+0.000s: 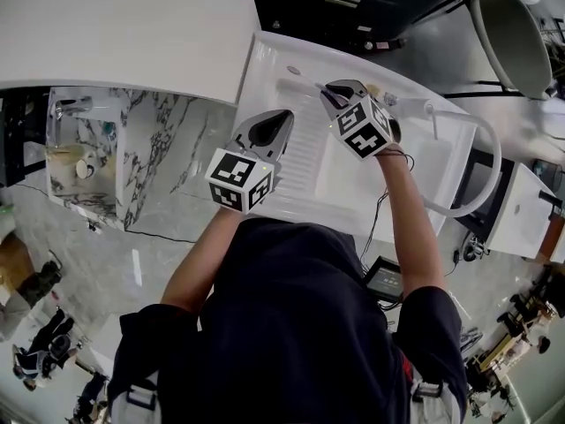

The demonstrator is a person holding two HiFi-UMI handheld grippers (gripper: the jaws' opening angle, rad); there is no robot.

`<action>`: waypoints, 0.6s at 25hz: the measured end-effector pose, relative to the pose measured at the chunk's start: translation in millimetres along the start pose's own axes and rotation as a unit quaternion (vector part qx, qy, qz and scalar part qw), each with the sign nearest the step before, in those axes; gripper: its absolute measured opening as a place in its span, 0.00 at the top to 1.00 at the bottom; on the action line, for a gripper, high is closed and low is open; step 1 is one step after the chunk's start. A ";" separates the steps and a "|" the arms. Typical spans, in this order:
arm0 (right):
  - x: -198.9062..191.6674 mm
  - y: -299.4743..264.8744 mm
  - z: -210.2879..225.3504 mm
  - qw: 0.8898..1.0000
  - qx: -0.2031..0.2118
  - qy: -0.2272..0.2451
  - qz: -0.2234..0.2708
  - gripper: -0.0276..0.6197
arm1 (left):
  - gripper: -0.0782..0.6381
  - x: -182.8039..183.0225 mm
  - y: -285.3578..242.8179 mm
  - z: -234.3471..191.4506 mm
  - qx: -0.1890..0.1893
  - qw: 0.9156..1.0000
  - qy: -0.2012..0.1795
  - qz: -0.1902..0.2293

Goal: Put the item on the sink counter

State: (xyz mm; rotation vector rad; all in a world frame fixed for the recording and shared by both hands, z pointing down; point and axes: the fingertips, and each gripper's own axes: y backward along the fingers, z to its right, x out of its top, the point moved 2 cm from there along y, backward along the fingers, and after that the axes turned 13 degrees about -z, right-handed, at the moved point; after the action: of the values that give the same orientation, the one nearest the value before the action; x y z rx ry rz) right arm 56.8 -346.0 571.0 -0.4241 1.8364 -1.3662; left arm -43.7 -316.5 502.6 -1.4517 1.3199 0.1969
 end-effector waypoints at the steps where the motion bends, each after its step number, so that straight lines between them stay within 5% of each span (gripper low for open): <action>1: 0.8 -4.4 2.0 1.000 0.003 0.008 -0.006 0.85 | 0.88 -1.4 0.3 -1.9 0.000 1.000 0.002 -0.001; 15: -8.5 -41.3 17.5 0.996 0.022 0.046 -0.070 0.85 | 0.88 -3.3 -4.8 -7.7 -0.012 1.000 0.002 -0.013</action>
State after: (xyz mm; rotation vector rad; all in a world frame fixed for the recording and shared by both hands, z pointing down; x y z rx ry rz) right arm 67.7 -366.6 610.2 -0.4818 1.8763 -1.5427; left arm -45.1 -321.7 510.7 -1.4894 1.3051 0.1918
